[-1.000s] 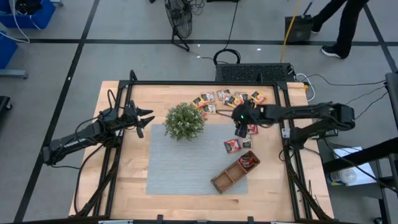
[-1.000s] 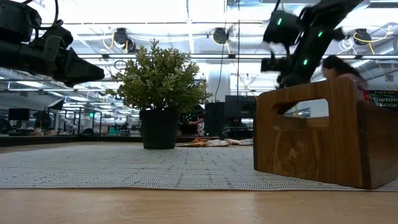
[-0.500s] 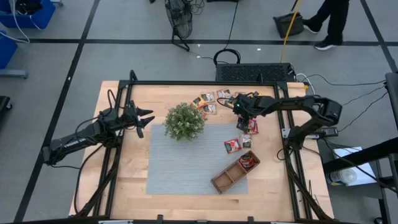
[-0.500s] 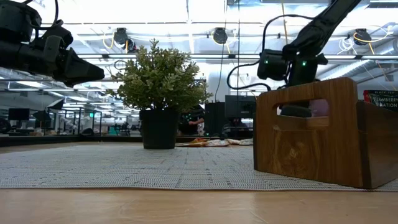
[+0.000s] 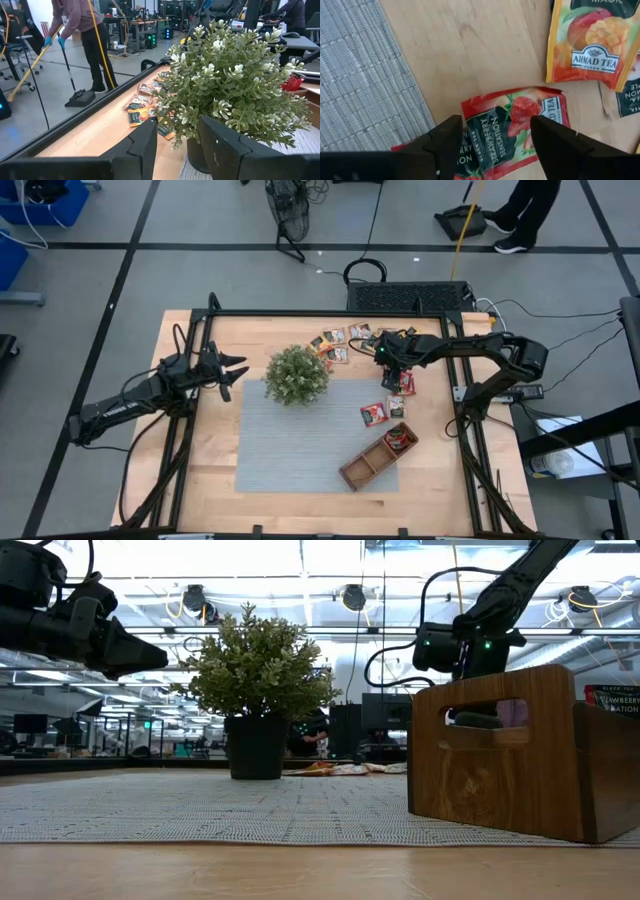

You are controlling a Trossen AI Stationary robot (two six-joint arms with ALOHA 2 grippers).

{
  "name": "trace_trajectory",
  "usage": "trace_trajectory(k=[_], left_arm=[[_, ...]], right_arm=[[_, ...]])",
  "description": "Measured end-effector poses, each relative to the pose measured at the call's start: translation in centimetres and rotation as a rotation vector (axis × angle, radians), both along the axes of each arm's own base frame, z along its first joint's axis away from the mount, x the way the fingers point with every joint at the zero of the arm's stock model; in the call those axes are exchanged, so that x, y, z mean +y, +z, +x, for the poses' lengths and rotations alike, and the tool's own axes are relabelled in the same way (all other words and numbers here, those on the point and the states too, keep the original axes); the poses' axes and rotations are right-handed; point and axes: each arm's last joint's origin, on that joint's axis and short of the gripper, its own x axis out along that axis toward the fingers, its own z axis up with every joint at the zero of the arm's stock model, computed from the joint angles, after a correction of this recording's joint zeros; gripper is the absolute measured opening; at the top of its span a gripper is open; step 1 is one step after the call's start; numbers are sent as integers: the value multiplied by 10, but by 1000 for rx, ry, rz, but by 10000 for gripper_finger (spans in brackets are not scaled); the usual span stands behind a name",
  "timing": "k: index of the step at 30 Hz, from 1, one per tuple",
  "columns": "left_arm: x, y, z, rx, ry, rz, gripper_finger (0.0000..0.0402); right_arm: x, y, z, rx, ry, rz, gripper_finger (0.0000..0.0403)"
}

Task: Pick & Place Tea
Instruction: Put the strawberry tea sachet into the brown organizer

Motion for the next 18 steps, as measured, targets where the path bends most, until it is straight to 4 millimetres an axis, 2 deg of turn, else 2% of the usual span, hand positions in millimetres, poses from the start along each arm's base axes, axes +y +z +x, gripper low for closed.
trace_trajectory(k=[18], left_arm=[[0, 0, 0, 0, 0, 0, 147]], right_arm=[[-5, -2, -7, 28, -80, 31, 212]])
